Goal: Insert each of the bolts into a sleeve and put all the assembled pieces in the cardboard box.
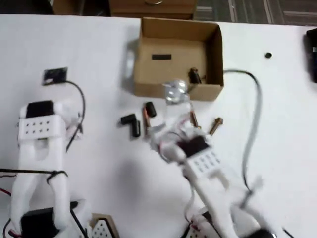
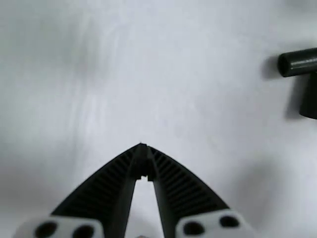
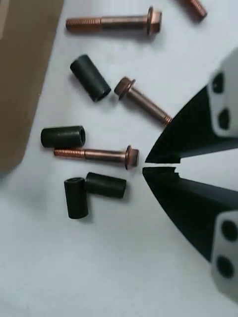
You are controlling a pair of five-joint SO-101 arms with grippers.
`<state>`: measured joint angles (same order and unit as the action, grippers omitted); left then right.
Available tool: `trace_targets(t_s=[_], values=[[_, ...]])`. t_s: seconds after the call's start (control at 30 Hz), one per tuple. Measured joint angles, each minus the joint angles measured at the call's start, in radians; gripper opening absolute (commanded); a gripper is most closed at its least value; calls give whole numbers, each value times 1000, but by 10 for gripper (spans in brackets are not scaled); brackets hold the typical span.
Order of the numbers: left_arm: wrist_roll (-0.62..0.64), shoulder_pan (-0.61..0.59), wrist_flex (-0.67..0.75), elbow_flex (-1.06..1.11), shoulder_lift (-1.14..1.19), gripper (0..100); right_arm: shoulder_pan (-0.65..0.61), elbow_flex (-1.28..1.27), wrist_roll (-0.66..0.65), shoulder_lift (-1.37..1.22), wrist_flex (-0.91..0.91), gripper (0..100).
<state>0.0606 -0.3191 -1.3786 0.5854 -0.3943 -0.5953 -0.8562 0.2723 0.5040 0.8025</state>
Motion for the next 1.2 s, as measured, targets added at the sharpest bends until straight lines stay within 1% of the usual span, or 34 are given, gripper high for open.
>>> trace_targets(t_s=[0.17,0.27,0.37,0.43,0.57,0.63,0.83,1.03,1.2], values=[[-2,-49,0,64,0,21,-97,258,80,-376,-12,18],[-2,-49,0,95,0,21,-114,410,129,-555,6,20],[-2,-48,0,107,0,21,-123,543,143,-694,41,22],[-2,-54,0,114,0,21,-124,624,144,-761,77,54],[-2,-54,0,114,0,21,-107,727,144,-810,172,192],[-2,-55,0,114,0,21,-97,753,144,-815,203,235],[-2,-54,0,114,0,21,-97,801,144,-824,285,237],[-2,-54,0,114,0,21,-95,801,144,-847,292,236],[-2,-54,0,114,0,21,-98,816,143,-948,285,236]])
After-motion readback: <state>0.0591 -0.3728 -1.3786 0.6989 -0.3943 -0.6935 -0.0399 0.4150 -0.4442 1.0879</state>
